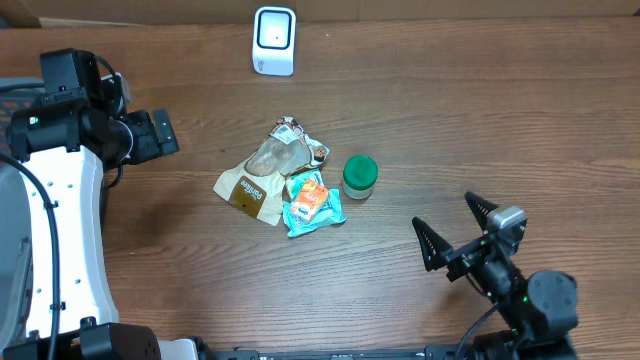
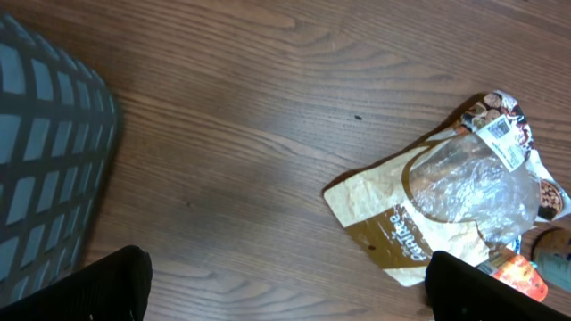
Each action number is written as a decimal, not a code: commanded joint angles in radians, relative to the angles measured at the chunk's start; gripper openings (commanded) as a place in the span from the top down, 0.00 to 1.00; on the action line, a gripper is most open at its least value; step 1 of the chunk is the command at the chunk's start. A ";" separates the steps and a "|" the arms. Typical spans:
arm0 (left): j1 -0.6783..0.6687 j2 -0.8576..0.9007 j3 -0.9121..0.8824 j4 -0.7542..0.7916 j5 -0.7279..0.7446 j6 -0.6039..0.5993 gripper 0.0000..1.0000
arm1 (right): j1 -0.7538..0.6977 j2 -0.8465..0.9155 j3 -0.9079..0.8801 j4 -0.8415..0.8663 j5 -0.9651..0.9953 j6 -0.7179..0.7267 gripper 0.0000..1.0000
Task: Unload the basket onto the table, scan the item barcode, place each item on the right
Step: 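Move the right gripper over the green-capped jar, then lower the right gripper and grasp the green-capped jar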
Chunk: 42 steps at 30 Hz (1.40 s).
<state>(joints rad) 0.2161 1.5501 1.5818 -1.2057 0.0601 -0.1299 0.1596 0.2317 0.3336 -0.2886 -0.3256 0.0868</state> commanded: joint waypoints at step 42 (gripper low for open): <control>-0.002 -0.006 0.005 0.002 0.011 0.015 0.00 | 0.256 1.455 1.132 -0.647 0.105 0.019 0.00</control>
<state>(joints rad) 0.2161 1.5501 1.5818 -1.2045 0.0647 -0.1295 0.4168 1.6611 1.4380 -0.9394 -0.2607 0.1047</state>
